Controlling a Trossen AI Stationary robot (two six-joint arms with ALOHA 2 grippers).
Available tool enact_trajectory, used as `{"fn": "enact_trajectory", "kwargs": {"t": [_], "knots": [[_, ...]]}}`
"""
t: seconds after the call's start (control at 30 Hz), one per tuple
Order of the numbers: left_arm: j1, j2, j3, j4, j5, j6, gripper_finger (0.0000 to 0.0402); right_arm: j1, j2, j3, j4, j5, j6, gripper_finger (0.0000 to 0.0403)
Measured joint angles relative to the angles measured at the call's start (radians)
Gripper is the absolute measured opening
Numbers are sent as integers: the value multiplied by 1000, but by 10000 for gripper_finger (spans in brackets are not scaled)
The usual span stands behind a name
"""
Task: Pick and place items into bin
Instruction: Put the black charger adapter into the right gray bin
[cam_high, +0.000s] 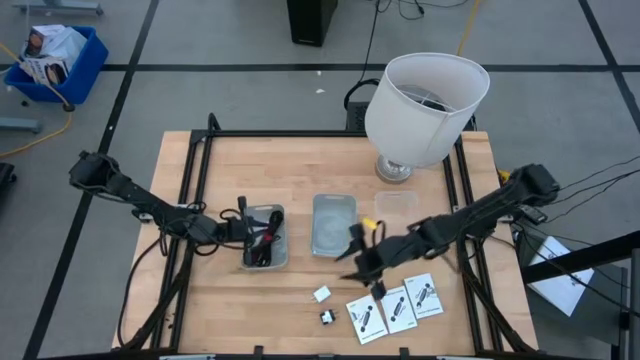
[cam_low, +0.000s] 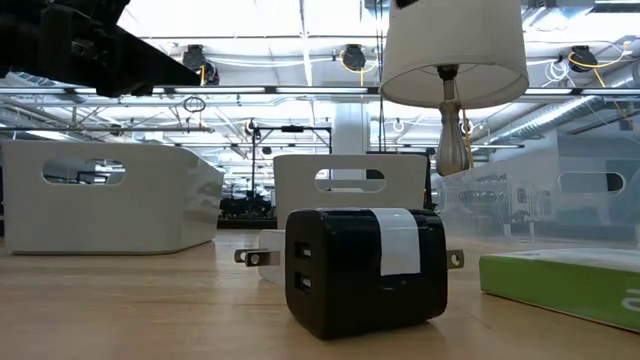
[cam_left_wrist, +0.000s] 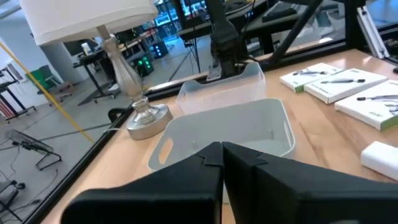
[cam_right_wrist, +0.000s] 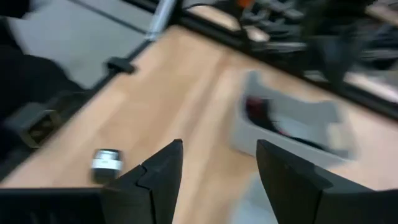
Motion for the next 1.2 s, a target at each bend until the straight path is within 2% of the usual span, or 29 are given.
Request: {"fn": "enact_trajectory", "kwargs": {"t": [0.13,0.3,0.43,0.83,1.0,1.2], "knots": [[0,0,0,2,0,0,8,9,91,1,74,-123,70,206],[0,0,0,4,0,0,37,9,196,0,134,-116,136,208],[0,0,0,4,0,4,54,9,263,1,267,-215,181,208],[0,0,0,3,-25,79,62,64,347,0,324,-186,229,208],[1,0,0,4,-26,85,63,83,386,1,426,-182,233,206],[1,0,0,1,-26,82,63,81,465,4,466,-183,260,205]]}}
